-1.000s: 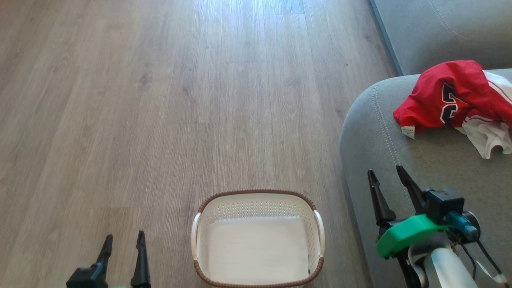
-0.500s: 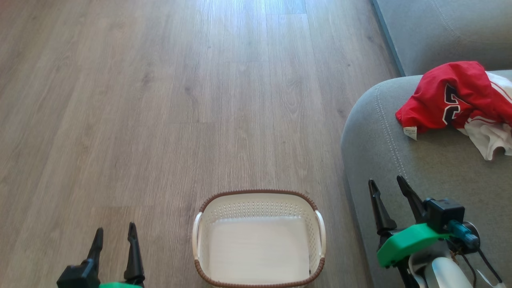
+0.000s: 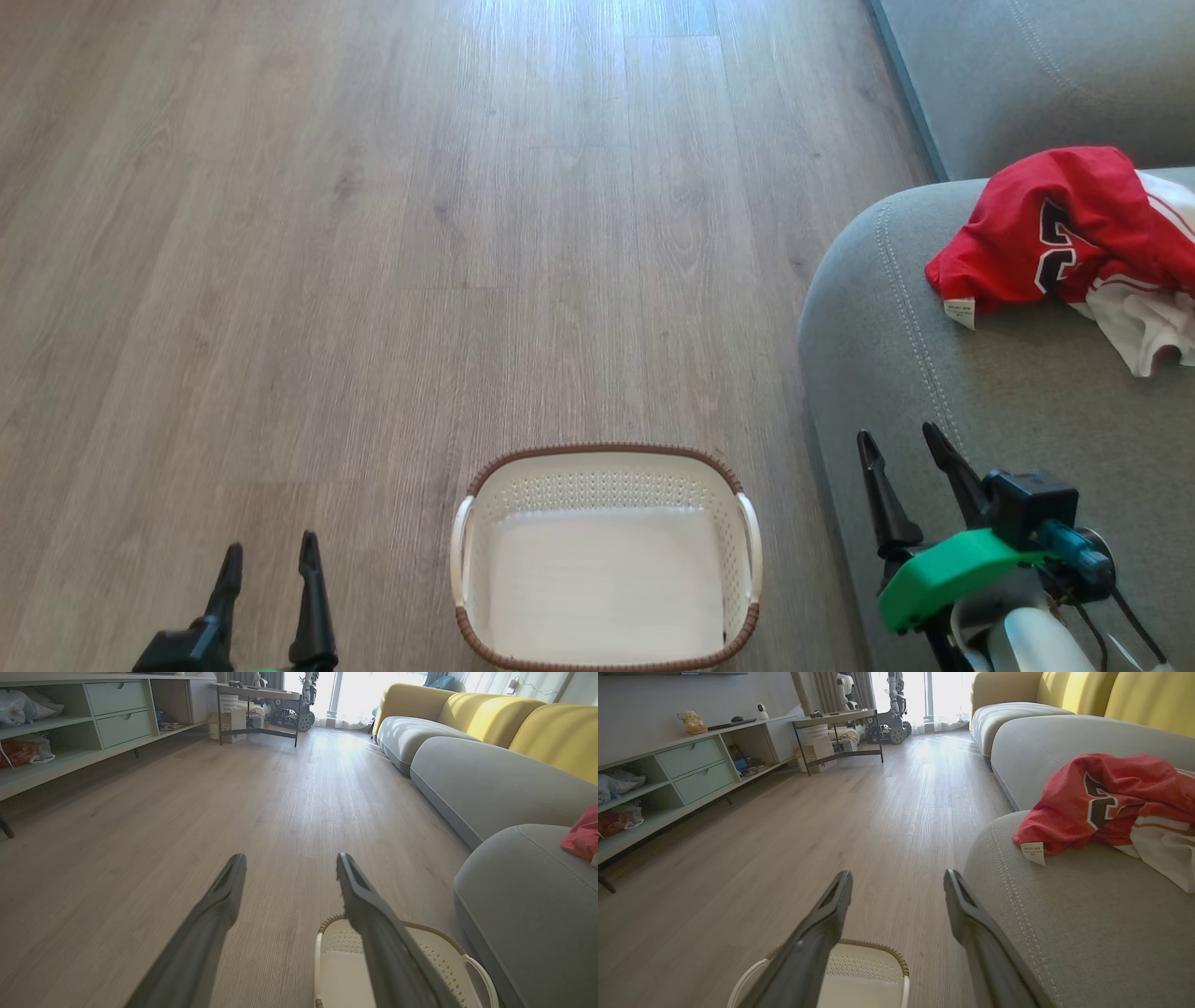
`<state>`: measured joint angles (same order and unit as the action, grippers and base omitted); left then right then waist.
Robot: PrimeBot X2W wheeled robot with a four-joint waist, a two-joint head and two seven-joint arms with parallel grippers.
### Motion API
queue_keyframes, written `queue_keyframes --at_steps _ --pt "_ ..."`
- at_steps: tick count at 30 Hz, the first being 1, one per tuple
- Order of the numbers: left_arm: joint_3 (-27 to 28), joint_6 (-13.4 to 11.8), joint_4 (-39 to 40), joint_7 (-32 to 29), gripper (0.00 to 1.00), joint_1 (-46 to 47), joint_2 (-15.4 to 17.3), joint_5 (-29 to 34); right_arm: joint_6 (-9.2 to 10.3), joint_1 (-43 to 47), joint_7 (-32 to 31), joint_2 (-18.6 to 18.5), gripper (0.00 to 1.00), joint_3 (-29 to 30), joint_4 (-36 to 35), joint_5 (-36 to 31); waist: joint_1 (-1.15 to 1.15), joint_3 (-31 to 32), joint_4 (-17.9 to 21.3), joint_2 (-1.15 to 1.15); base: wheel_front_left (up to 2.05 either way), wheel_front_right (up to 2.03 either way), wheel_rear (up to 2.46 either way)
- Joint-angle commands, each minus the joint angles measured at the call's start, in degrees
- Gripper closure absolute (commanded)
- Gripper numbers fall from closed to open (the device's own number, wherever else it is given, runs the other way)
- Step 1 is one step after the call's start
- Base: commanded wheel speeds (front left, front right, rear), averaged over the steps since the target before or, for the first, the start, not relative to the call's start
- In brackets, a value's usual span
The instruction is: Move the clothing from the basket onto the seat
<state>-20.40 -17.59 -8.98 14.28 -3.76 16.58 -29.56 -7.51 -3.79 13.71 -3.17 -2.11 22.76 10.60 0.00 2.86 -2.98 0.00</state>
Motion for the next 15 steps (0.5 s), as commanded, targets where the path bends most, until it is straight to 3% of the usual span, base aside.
queue_keyframes --at_steps 1,14,15 --pt "2.7 0.1 1.3 0.7 0.00 1.3 0.5 0.5 0.02 -1.2 0.7 0.3 0.00 -1.4 -1.4 0.2 0.00 0.0 0.0 0.00 0.00 0.00 0.00" --pt "3.0 0.8 0.8 0.7 0.00 1.1 -0.1 0.6 0.02 -1.7 1.0 0.3 0.00 -1.4 -0.8 0.2 0.00 0.2 0.2 0.00 0.00 0.00 0.00" --pt "0.7 0.6 -0.9 -0.1 1.00 0.0 -0.6 0.4 0.00 0.0 0.3 0.0 1.00 0.0 0.9 0.0 0.00 0.2 0.2 0.00 0.00 0.00 0.00"
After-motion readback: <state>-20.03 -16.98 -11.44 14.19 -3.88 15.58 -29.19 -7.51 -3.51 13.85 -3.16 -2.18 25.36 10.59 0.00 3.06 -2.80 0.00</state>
